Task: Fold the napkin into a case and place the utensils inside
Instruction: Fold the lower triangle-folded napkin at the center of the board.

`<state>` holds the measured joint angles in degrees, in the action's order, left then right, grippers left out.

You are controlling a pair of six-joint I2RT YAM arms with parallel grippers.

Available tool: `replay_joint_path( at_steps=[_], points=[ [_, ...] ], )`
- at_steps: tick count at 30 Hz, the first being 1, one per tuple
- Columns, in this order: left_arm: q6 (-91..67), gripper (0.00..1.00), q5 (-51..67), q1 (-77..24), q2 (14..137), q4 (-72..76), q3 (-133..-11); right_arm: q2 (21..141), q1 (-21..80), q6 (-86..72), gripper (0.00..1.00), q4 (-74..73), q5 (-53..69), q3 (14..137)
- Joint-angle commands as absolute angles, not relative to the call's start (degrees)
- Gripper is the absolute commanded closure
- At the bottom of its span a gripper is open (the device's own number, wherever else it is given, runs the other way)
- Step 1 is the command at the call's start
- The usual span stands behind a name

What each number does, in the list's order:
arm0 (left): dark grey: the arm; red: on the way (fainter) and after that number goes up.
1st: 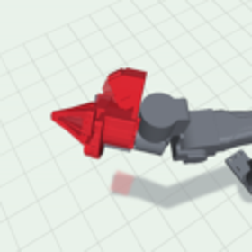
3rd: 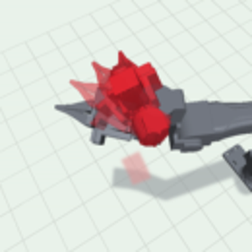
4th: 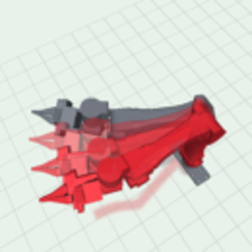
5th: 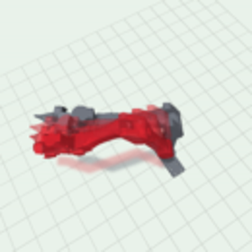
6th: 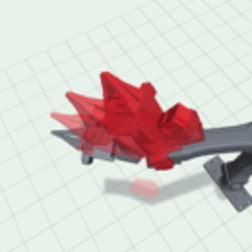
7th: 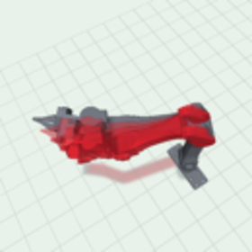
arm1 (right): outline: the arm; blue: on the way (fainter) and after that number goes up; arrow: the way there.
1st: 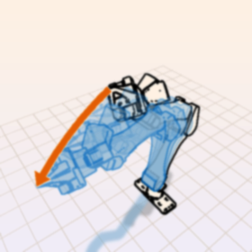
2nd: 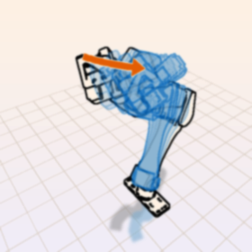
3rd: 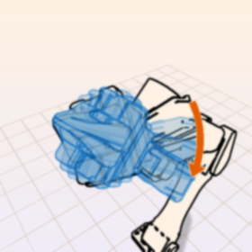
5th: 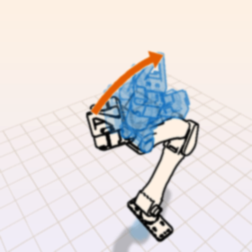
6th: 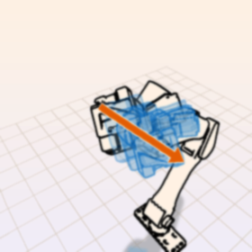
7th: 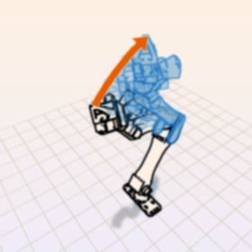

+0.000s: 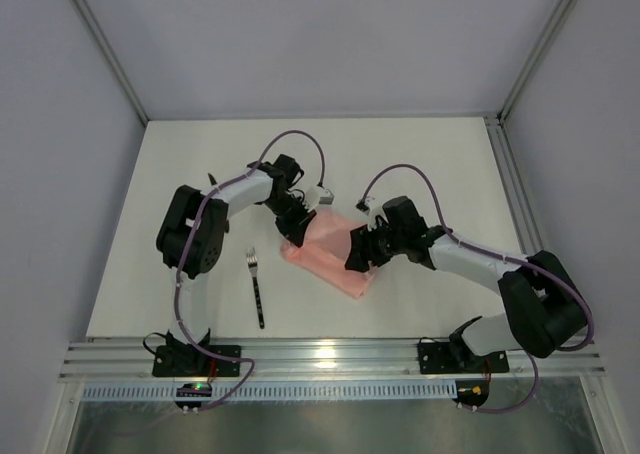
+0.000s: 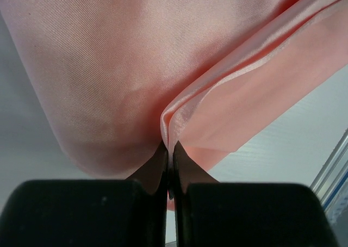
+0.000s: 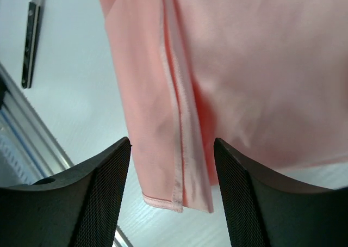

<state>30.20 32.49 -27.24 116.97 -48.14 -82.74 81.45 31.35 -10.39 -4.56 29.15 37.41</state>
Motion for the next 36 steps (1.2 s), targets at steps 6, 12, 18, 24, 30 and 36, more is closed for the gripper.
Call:
replay_joint_path(
  at_steps=[6,12,18,24,30,36],
  points=[
    [28.2,1.0,32.8,-27.2,115.9,-45.7,-83.9,77.2,31.1,-8.7,0.34,-7.0,16.1,42.8],
    [27.4,1.0,32.7,-27.2,115.0,-44.6,-83.1,87.4,30.2,-13.1,0.84,-1.9,14.1,46.4],
    [27.1,1.0,31.6,-27.2,114.4,-43.6,-82.4,96.2,30.1,-16.2,0.95,-0.4,13.2,47.8],
    [25.8,1.0,31.0,-27.2,113.1,-41.2,-81.7,99.1,30.1,-18.5,0.96,-0.4,13.4,46.8],
    [24.9,1.0,31.5,-27.2,112.3,-40.0,-81.6,99.8,30.1,-19.0,0.96,-0.5,14.8,46.2],
    [24.4,1.0,31.3,-26.9,112.7,-39.4,-81.8,99.3,30.1,-17.9,0.96,-1.6,14.9,46.4]
  ],
)
